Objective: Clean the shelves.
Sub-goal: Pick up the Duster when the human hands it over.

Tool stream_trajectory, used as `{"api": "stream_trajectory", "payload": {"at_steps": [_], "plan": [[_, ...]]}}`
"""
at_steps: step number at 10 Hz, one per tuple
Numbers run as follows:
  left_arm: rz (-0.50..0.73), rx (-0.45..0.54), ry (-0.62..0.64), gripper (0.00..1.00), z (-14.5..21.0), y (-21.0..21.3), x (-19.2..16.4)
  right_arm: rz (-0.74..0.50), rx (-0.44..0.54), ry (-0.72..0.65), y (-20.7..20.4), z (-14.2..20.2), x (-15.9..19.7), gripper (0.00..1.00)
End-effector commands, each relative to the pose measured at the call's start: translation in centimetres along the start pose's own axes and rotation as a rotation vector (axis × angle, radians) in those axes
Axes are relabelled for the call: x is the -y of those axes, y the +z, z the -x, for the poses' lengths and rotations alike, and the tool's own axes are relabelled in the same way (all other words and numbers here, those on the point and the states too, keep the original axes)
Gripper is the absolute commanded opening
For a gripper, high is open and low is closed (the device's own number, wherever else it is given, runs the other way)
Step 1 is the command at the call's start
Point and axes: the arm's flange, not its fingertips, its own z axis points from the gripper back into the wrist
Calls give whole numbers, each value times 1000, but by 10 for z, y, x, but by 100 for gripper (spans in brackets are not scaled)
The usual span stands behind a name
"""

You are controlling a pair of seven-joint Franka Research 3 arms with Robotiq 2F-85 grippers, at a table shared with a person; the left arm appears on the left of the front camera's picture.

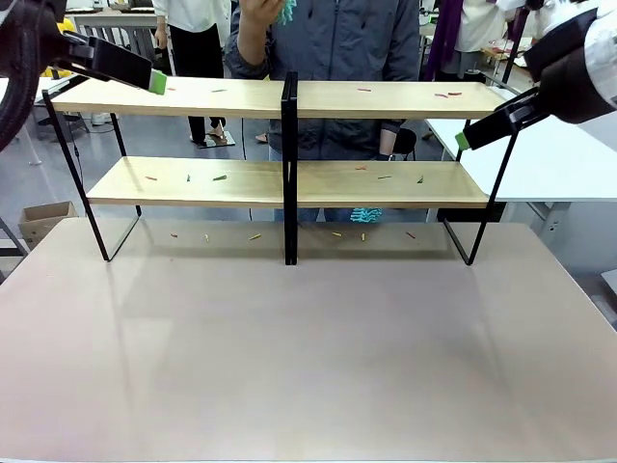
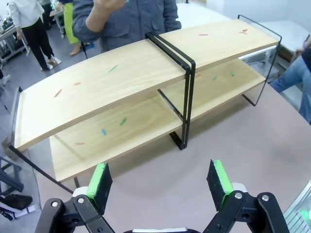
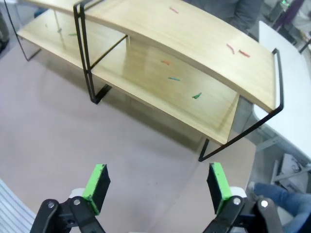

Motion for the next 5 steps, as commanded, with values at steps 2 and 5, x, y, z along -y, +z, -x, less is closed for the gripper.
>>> {"api": "stream_trajectory", "payload": {"at_steps": [2,5], "plan": [[-2,9,0,100,-1,0,0,-40,-24,-146,13,5,-13,100],[-2,9,0,100,-1,0,0,-72,20,-192,18,1,-16,100]]}}
